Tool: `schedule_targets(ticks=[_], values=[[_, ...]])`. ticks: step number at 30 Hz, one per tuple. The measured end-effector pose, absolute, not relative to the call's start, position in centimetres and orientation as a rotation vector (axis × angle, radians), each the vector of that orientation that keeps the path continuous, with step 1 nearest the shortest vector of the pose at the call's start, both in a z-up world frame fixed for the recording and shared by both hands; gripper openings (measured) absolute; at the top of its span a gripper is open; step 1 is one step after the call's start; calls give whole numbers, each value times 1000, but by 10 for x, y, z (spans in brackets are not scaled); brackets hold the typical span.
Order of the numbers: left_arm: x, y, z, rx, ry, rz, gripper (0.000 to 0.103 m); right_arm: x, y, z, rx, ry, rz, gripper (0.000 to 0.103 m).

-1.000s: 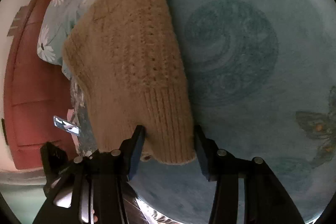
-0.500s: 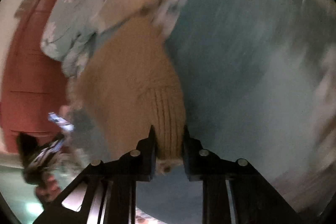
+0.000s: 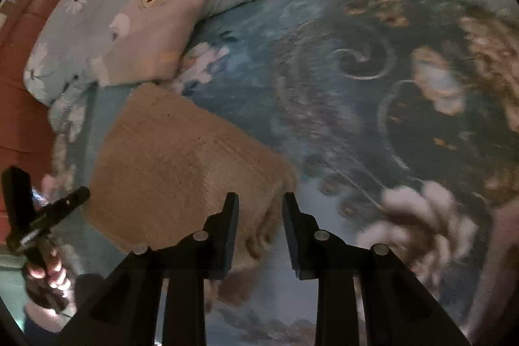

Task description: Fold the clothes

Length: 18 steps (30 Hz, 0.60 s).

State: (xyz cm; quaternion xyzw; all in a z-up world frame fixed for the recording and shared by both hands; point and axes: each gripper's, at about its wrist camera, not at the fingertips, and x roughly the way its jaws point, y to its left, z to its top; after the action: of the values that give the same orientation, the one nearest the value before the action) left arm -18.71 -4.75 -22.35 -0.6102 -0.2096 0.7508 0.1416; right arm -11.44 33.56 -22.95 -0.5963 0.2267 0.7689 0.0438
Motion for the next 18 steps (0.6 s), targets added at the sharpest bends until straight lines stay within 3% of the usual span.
schedule_targets(ticks=[3,6,11,14,15,16,17,18], values=[[-175,-55,-238,-1800,-641,2154,26,-98,314,-218,-1757,710,2420,28],[-169,-56,-248,-1831,-627,2142,26,-90,276,-231,-1804,852,2456,30],[-167,-49,-242,-1846,-495,2141,26,-72,251,-277,-1915,858,2329,29],[-169,-52,-228,-1782,-487,2112,27,-55,263,-267,-1851,930,2350,29],[-172,-52,-227,-1766,-495,2096,35,-48,269,-260,-1814,945,2378,30],[-179,-51,-230,-1772,-493,2076,41,-42,274,-254,-1776,964,2402,36],[-185,-49,-234,-1777,-492,2056,53,-36,284,-255,-1737,1008,2400,43],[-191,-47,-237,-1782,-490,2036,61,-30,293,-256,-1697,1057,2392,54]])
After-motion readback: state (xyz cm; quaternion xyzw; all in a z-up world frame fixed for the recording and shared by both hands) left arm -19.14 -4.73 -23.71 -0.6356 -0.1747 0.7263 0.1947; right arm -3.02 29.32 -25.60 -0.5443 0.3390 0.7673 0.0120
